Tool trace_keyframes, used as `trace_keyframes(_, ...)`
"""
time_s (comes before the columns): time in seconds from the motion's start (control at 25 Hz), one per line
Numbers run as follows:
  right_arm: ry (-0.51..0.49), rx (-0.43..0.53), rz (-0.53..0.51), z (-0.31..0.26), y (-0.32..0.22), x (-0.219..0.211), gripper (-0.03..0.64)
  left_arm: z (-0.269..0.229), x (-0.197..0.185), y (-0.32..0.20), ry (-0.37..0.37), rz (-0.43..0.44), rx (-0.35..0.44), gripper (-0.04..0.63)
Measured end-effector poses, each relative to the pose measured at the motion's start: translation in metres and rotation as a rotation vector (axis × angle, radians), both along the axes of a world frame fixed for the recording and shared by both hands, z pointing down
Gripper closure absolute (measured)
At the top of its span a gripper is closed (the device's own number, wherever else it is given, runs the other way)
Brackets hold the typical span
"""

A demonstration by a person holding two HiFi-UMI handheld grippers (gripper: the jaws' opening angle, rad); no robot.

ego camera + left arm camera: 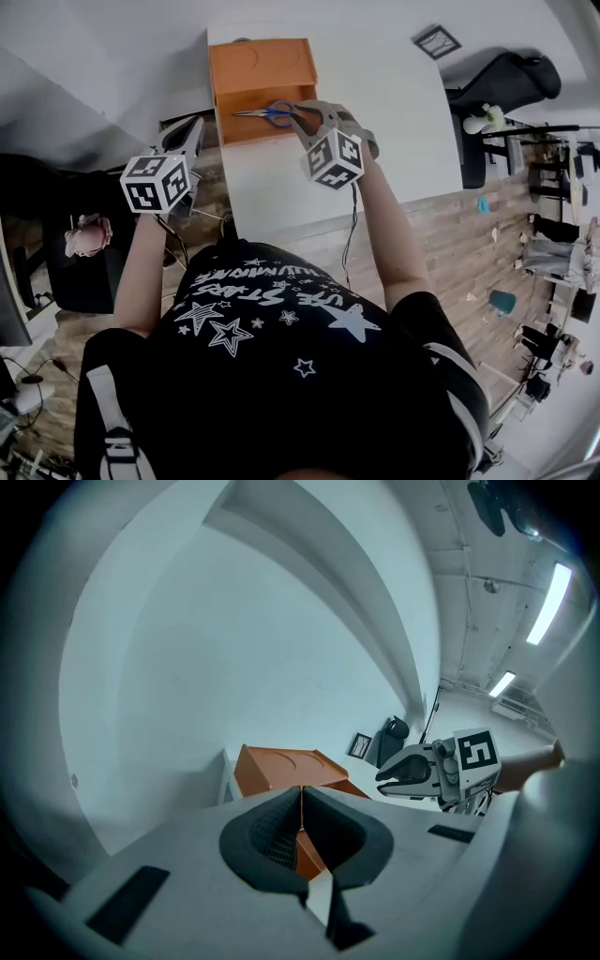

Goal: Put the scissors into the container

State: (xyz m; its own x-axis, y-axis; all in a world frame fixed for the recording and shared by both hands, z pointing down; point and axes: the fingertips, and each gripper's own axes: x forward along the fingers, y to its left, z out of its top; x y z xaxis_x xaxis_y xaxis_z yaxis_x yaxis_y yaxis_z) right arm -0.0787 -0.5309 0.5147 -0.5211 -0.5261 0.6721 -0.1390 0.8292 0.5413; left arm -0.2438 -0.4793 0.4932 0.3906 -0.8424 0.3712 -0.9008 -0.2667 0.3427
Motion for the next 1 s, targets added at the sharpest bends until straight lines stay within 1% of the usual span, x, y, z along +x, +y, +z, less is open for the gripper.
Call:
trace_keyframes(0.24,-0.081,0.033,0.071,-0.020,0.036,0.033,0.546,-0.018,0.037,0.029,-0.023,0.029,0.031,0.572)
trace_keyframes(0.48,-0.157,0.005,0.161,-0.029,0.070,0.075,0.558,-0.031,0.082,0.062,-0.031,0.064,0.052,0.572)
trace_keyframes(0.76,-0.321,-0.007,0.300,-0.046,0.112,0.112,0.560,-0.037,0.121,0.110,-0.037,0.095,0.073,0.572)
trace_keyframes(0.88,-0.395,0.001,0.325,-0.057,0.133,0.128,0.560,-0.039,0.142,0.132,-0.040,0.102,0.080,0.572)
trace_keyframes(1.0,-0.417,0.012,0.338,-0.062,0.152,0.149,0.560,-0.042,0.165,0.148,-0.041,0.108,0.081,0.572)
